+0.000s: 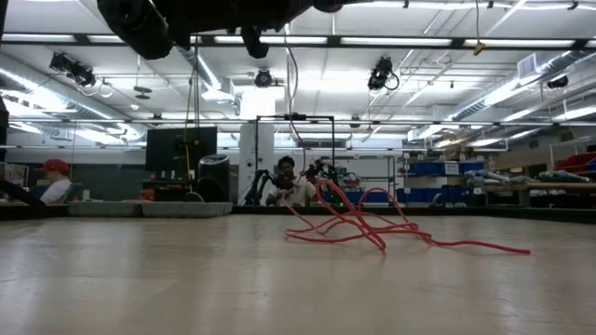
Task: Coil cords
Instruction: Coil the red wire onto the spool
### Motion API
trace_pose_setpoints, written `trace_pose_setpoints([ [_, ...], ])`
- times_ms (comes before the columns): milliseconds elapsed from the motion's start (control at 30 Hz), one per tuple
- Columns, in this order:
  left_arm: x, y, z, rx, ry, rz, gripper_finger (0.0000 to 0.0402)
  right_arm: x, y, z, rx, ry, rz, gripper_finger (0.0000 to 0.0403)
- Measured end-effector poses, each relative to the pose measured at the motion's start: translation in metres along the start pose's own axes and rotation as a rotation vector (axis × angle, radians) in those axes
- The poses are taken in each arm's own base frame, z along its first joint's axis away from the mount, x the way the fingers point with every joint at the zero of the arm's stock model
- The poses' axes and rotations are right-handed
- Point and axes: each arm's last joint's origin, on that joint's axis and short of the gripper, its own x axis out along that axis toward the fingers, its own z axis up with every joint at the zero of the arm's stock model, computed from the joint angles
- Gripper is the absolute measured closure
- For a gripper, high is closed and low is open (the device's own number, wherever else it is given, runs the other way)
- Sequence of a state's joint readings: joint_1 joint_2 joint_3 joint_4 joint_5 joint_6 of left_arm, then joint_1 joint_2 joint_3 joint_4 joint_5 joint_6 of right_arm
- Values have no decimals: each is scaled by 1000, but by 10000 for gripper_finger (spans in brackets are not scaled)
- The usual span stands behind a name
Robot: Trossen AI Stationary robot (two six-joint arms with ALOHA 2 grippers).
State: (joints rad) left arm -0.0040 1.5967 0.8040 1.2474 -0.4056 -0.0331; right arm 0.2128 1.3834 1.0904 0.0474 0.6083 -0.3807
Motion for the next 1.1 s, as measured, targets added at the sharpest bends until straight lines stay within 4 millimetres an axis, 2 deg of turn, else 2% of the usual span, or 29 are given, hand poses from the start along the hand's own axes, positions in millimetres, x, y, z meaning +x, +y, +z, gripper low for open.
trace_pose_setpoints([
  [167, 1, 1, -7, 45, 106, 49, 401, 3, 3, -4, -57, 37, -13, 403],
  [367, 12, -3, -3, 108, 241, 70, 401, 5, 3, -8, -171, 66, -19, 403],
  [567, 19, -7, 0, 98, 324, 79, 401, 4, 4, -11, -300, 103, -18, 403],
  [900, 21, -9, -1, 116, 376, 46, 401, 2, 6, -9, -302, 105, -39, 403],
  [1100, 19, -7, -5, 190, 421, 44, 401, 0, 7, -8, -326, 127, -100, 403],
])
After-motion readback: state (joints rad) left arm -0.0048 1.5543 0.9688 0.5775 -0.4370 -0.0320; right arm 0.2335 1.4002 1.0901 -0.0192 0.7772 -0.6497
